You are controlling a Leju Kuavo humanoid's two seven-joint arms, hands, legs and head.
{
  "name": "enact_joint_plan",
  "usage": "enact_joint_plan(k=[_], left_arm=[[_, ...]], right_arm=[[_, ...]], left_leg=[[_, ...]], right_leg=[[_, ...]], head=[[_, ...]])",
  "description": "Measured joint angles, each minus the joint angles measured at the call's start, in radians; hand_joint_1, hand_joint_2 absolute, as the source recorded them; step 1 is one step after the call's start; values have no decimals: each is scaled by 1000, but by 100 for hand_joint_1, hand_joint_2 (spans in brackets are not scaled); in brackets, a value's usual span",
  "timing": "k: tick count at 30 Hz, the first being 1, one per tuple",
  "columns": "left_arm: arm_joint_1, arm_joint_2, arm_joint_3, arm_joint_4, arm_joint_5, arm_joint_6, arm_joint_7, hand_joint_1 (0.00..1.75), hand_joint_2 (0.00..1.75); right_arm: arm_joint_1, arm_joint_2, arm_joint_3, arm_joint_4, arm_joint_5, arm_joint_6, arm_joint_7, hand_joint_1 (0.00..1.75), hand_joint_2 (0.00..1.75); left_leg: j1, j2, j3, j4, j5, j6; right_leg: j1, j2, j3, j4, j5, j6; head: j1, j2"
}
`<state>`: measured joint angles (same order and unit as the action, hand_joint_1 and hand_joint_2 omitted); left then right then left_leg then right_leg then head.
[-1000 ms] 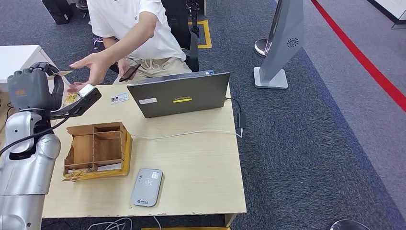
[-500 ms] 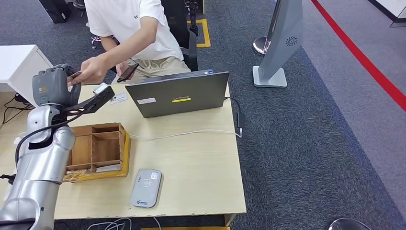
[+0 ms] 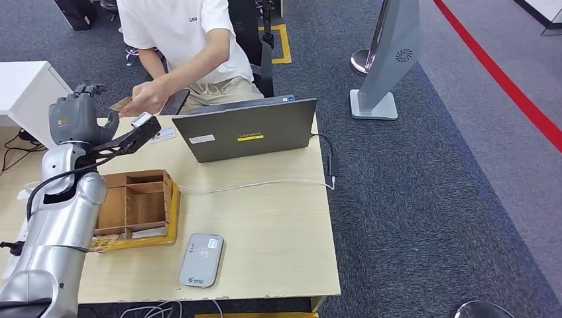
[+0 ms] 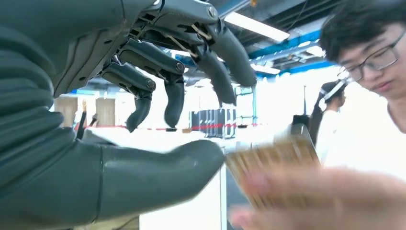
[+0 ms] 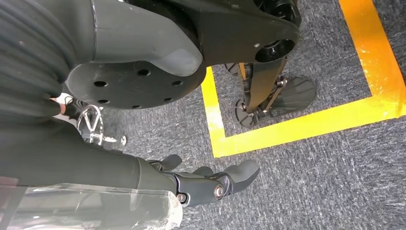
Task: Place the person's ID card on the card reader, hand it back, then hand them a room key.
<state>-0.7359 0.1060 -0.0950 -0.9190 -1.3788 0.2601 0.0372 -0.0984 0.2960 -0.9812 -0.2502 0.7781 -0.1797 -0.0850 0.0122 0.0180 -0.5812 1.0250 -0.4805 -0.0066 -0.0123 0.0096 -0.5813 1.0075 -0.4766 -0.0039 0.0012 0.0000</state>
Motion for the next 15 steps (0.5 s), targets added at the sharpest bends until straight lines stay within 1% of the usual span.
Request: enact_joint_plan(k=[3, 9, 15], left_arm=[[11, -3, 0, -16, -3, 0, -9, 0, 175], [48, -25, -17, -108, -10, -20, -12, 0, 175], [58, -41, -43, -168, -17, -30, -9, 0, 175]], right_arm=[[0, 0, 0, 0, -1, -1, 0, 0, 175], [0, 0, -6, 0, -9, -2, -2, 0, 175], [0, 0, -16, 0, -11, -2, -4, 0, 175]], left_leg=[[0, 0, 0, 0, 0, 0], [0, 0, 0, 1, 1, 1], [0, 0, 0, 1, 1, 1]], right_leg=[[0, -1, 0, 0, 0, 0], [0, -1, 1, 0, 1, 1], [0, -1, 1, 0, 1, 1]], head=[[0, 0], [0, 0], [0, 0]])
